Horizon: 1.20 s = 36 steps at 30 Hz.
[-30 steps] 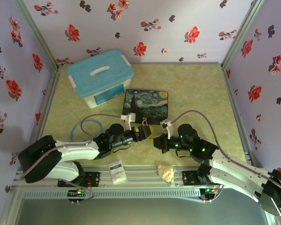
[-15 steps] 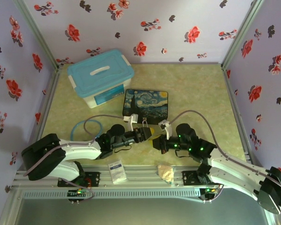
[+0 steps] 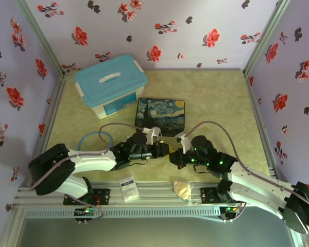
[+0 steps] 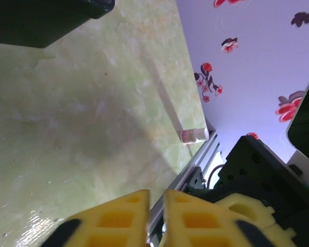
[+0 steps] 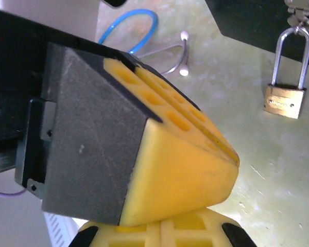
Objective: Unlock a padlock with a key
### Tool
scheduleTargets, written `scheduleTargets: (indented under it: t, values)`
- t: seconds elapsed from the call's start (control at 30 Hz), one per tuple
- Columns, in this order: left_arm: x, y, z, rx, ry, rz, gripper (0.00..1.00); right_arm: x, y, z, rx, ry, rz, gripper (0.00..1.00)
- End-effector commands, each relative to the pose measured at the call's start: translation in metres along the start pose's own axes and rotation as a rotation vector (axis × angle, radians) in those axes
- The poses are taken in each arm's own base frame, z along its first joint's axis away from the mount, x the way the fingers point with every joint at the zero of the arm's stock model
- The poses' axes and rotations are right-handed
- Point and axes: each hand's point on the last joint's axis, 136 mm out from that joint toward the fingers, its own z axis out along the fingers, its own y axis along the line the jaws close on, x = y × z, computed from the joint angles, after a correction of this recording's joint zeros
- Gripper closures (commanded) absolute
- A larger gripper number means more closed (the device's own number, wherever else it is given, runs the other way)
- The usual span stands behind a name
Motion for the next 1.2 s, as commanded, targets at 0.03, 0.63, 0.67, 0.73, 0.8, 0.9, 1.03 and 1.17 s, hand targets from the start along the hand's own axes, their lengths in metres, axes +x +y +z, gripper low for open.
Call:
scheduleTargets:
  t: [0.03,0.63,0.67,0.73,0.8,0.9,1.03,1.17]
  values:
    - [0.014,0.012,0.006,-0.059,0.075,0.034,1.00,-0.014,-0.005,-0.004,0.058,-0.036,-0.038,1.00]
    - [-0.004,0.034,-0.007,0.002,-0.145,-0.021,1.00,0.004,-0.029,0.003,0.104,-0.063,0.117,0.41]
    - [-0.007,0.031,-0.009,0.024,-0.162,-0.012,1.00,0.001,-0.029,0.000,0.103,-0.089,0.129,0.30]
    - [-0.011,0.025,-0.014,0.056,-0.194,0.000,1.00,-0.009,-0.024,-0.006,0.052,-0.164,0.170,0.21]
    - [-0.016,0.014,-0.020,0.108,-0.224,0.015,1.00,-0.022,-0.013,-0.011,-0.048,-0.247,0.218,0.18]
    - [-0.026,-0.007,-0.031,0.190,-0.275,0.045,1.00,-0.036,0.001,-0.016,-0.153,-0.309,0.248,0.18]
    - [-0.038,-0.030,-0.050,0.257,-0.348,0.096,1.00,-0.048,0.018,-0.022,-0.261,-0.348,0.243,0.21]
    - [-0.050,-0.050,-0.072,0.286,-0.416,0.156,1.00,-0.058,0.028,-0.024,-0.323,-0.373,0.245,0.28]
